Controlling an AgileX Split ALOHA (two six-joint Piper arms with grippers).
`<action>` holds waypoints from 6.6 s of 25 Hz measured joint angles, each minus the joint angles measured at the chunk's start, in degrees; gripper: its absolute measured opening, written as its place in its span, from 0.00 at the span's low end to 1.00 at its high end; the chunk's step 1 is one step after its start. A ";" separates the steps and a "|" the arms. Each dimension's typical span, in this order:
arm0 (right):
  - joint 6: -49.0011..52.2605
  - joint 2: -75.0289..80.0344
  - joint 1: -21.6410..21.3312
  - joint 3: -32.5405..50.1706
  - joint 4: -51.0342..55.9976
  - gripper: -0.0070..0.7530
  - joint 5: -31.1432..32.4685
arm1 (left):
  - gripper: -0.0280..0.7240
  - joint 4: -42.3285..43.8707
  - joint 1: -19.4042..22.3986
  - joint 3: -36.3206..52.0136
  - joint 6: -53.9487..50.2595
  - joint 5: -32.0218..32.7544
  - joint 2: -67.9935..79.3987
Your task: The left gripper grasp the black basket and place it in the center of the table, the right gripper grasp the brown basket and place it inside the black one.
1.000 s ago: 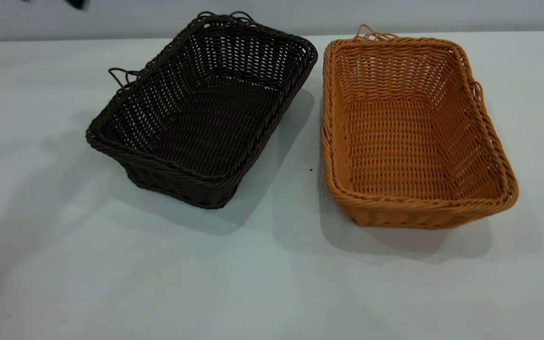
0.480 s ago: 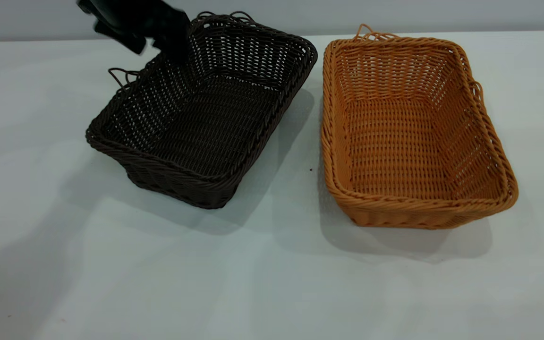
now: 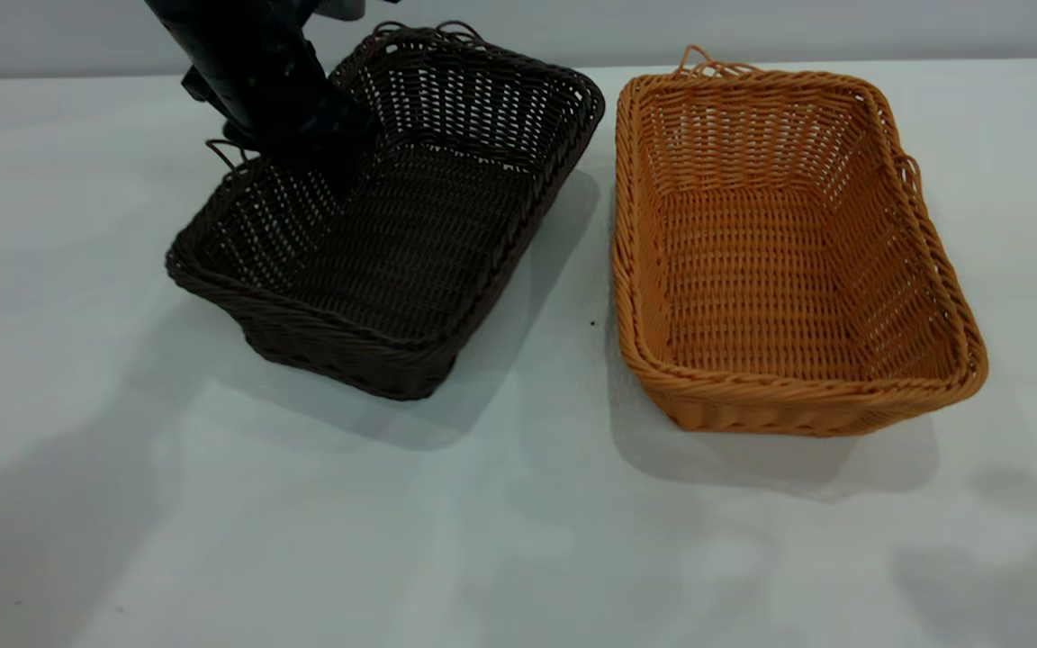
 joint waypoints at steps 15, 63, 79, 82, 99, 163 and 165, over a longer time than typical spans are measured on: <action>-27.10 39.01 0.82 -1.00 50.99 0.78 0.21 | 0.15 -2.30 6.94 -0.01 0.06 0.55 -10.68; -13.34 43.10 -17.14 -35.61 13.77 0.31 13.04 | 0.15 -23.93 -11.78 0.04 70.71 10.16 -5.56; -13.09 42.82 -17.14 -35.65 10.73 0.31 15.99 | 0.79 -21.33 -13.79 0.04 47.71 5.82 -8.27; -12.76 42.82 -16.67 -35.65 6.61 0.31 16.19 | 0.81 -20.79 -8.67 0.04 35.87 8.69 -12.61; 4.12 44.62 16.16 -48.92 -22.71 0.31 23.88 | 0.81 -19.85 10.36 0.04 25.24 21.27 -20.05; 7.10 11.75 22.29 -67.90 -30.43 0.79 28.08 | 0.81 -2.69 10.36 0.04 2.49 46.72 -69.70; 7.15 8.19 22.29 -67.46 -26.11 0.79 28.14 | 0.81 -1.62 10.36 0.04 -1.14 47.34 -71.77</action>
